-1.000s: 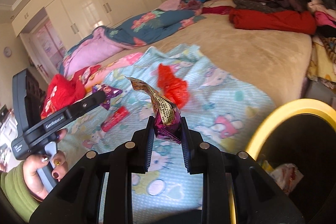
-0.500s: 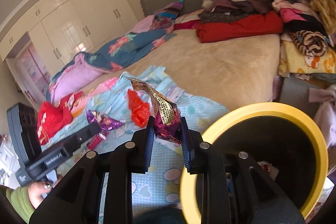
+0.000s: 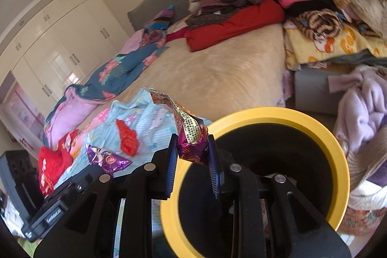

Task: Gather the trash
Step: 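Carry the purple and gold wrappers in both tools over the yellow-rimmed bin, then open both tools to drop the wrappers into the bin, then move both open tools back over the red candy tube and red plastic bag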

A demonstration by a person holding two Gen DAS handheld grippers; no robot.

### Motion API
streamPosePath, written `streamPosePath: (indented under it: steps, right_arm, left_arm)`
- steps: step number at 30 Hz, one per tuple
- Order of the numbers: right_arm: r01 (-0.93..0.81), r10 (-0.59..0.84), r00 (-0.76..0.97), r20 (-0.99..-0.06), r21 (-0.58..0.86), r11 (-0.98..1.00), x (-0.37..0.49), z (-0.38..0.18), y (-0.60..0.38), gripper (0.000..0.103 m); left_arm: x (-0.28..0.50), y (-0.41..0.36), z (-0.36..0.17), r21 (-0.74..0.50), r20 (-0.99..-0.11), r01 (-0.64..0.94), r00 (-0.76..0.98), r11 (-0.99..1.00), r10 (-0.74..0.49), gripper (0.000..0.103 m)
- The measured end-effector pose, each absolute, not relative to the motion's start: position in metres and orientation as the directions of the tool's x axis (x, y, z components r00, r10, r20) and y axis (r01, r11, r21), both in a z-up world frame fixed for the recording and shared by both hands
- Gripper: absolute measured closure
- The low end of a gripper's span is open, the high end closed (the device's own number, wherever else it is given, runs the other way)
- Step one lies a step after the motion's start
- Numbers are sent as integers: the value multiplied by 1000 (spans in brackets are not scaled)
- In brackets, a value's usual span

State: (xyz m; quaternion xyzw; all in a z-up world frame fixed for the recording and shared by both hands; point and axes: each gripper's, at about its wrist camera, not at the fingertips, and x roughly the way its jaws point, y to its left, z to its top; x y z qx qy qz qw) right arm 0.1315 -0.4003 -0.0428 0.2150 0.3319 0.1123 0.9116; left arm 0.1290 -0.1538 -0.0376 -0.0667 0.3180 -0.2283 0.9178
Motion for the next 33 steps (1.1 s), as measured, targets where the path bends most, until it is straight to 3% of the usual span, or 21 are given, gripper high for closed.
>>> streamPosePath:
  steps: [16,19,20,22,23,25,28,33]
  right_arm:
    - [87,303,737,-605,528,845,131,-63,-440,78]
    - [115,290,733,-615,532,839,130,-65,-445,73]
    - [127,282,735,-617,533,837,129,-65,-447,65]
    - [155,254,736,-628,521,839,128,-65,-449,48]
    - [164,241,738,-630,514,842,127,-65,-450,43]
    - [174,230,741,-631,510,842,127,-64,-452,34]
    - [187,207,762,-613,515,837,124,-61,-454,22]
    - [168,192,784,-590,501,849,125,-56,-450,17]
  left_arm:
    - [119,-219,-61,-232,-608,501,595,834,-526,79]
    - [117,-232,-66,-224,-622,529,570,819,-538,77]
    - [116,-235,-68,-222,-626,537,561,814,-542,75]
    - [117,-240,-74,-226,-639,545,542,807,-545,46]
    - [118,-241,-76,-229,-642,539,542,810,-542,38]
    - [120,-237,-80,-244,-655,515,537,822,-531,12]
    - [121,-227,-78,-244,-652,482,561,841,-510,11]
    - [127,-206,-76,-245,-648,414,603,877,-466,11]
